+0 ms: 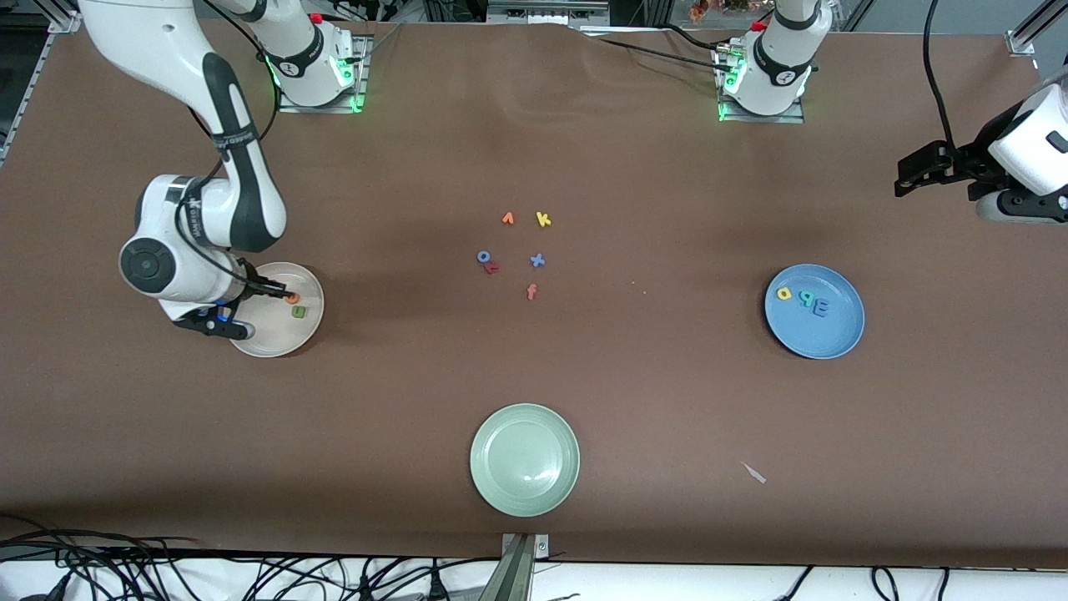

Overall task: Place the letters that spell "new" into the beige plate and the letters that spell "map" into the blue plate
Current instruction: 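Carry the pink w to the beige plate and open the right gripper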

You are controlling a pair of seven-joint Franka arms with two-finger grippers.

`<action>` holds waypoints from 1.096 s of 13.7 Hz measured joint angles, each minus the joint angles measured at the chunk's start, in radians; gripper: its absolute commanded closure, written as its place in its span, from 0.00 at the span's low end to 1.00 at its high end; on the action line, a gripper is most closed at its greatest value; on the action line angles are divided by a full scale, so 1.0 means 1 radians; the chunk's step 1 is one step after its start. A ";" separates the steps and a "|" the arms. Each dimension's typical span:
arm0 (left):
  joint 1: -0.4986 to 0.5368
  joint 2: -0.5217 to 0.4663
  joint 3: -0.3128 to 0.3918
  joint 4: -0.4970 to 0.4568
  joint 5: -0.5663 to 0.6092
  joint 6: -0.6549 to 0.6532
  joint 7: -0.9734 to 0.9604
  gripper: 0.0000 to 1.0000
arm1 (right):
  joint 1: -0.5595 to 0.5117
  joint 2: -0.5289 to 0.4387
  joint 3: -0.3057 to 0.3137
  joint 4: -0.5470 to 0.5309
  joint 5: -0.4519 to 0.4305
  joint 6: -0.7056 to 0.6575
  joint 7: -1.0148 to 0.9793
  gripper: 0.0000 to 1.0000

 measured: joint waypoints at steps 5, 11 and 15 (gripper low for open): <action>0.000 0.000 0.000 0.000 0.000 0.000 0.000 0.00 | -0.003 0.029 0.011 0.140 0.002 -0.175 -0.015 0.00; 0.000 0.000 0.000 0.001 0.000 0.000 0.000 0.00 | 0.036 0.026 0.020 0.350 0.002 -0.500 -0.015 0.00; 0.000 0.000 0.000 0.002 0.000 0.000 0.000 0.00 | 0.081 0.022 0.018 0.461 0.001 -0.704 -0.014 0.00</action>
